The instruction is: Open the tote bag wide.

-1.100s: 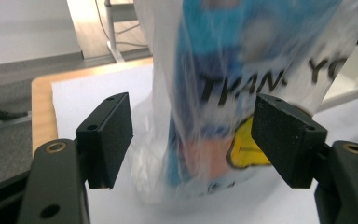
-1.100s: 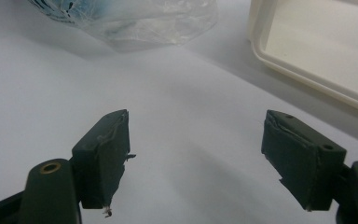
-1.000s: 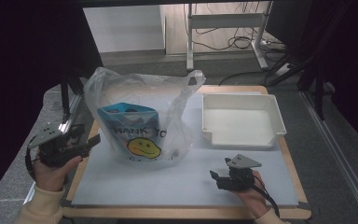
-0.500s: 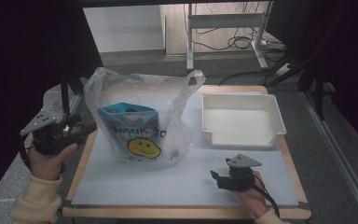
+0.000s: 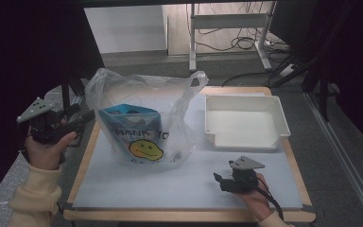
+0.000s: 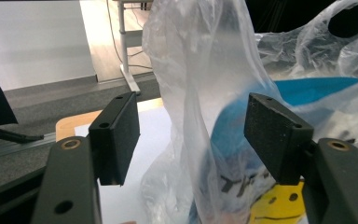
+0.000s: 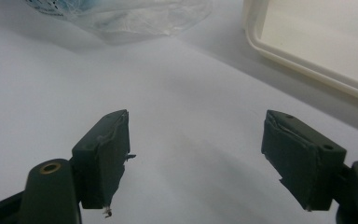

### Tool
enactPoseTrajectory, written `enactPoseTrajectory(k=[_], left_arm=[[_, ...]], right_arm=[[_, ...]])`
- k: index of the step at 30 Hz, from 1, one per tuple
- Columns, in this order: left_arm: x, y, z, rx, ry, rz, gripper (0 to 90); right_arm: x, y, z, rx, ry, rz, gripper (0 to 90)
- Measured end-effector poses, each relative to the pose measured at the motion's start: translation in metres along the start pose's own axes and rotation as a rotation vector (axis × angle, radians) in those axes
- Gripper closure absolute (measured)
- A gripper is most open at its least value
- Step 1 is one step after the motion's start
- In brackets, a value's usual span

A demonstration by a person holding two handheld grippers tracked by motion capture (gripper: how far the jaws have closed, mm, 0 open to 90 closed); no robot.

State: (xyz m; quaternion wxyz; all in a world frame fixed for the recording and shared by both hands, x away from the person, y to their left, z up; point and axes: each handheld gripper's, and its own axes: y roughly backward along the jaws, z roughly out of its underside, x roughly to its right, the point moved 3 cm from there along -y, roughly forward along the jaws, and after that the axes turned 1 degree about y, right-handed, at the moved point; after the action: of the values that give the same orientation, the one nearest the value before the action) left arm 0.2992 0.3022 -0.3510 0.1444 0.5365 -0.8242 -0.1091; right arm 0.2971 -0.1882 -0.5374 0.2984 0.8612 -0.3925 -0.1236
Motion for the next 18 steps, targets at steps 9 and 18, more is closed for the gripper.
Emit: enactPoseTrajectory(k=[9,18], left_arm=[[-0.005,-0.017,-0.007,-0.024,0.016,0.016,43.7],[-0.003,-0.023,-0.008,-0.005,0.001,0.049,67.7]], right_arm=[[0.001,0.000,0.000,-0.001,0.003,0.001,23.6],[0.001,0.000,0.001,-0.003,0.003,0.003,23.6]])
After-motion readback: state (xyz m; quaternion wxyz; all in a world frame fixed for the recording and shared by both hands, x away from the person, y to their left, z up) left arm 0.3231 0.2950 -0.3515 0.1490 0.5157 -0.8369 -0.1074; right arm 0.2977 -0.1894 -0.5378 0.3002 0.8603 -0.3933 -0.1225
